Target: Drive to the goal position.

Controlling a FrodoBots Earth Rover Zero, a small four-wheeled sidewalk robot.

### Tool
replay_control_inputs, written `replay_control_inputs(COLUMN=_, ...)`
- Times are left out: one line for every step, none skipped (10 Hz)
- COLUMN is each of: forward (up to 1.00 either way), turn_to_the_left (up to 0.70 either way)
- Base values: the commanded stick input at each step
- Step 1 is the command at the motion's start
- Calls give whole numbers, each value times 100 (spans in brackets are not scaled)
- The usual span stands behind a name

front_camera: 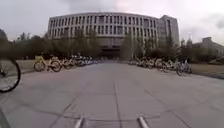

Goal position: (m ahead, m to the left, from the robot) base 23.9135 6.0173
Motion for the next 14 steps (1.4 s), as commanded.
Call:
replay_control_inputs(forward=70, turn_to_the_left=0)
replay_control_inputs(forward=70, turn_to_the_left=0)
replay_control_inputs(forward=70, turn_to_the_left=0)
replay_control_inputs(forward=70, turn_to_the_left=0)
replay_control_inputs(forward=70, turn_to_the_left=0)
replay_control_inputs(forward=70, turn_to_the_left=0)
replay_control_inputs(forward=70, turn_to_the_left=0)
replay_control_inputs(forward=70, turn_to_the_left=0)
replay_control_inputs(forward=70, turn_to_the_left=4)
replay_control_inputs(forward=70, turn_to_the_left=14)
replay_control_inputs(forward=70, turn_to_the_left=14)
replay_control_inputs(forward=70, turn_to_the_left=10)
replay_control_inputs(forward=70, turn_to_the_left=0)
replay_control_inputs(forward=70, turn_to_the_left=0)
